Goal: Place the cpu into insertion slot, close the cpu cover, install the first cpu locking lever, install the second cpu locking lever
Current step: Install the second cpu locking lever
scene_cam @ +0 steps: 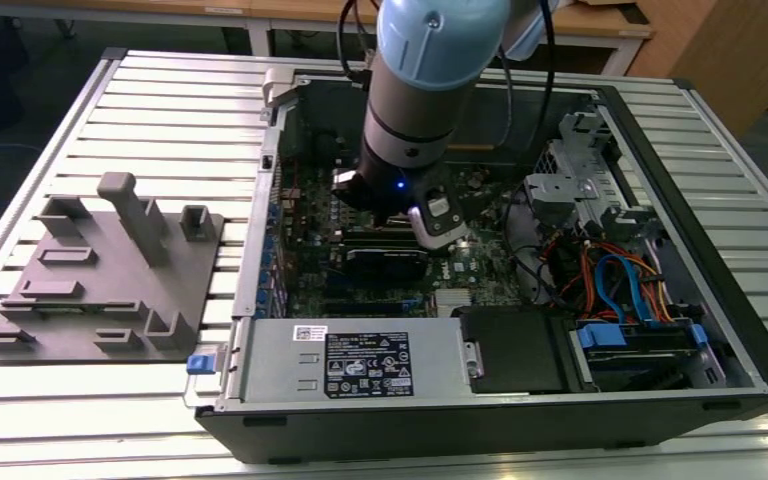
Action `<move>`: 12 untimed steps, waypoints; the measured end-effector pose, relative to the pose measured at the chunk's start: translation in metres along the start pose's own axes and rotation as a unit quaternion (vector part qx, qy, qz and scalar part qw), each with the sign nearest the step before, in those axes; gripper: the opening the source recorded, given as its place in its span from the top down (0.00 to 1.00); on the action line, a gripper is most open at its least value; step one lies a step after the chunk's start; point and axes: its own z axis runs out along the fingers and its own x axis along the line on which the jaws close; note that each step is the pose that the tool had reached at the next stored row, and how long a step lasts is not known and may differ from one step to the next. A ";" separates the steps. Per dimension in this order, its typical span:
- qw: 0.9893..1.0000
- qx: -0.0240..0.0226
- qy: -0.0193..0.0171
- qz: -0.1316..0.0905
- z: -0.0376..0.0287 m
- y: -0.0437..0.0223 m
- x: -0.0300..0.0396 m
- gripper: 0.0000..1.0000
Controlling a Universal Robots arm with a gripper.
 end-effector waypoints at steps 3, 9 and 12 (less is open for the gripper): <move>1.000 -0.006 0.001 -0.003 0.0034 -0.0020 0.0008 0.90; 1.000 -0.016 0.003 -0.008 0.0103 -0.0078 0.0027 0.90; 1.000 -0.024 0.004 -0.010 0.0135 -0.0089 0.0036 0.90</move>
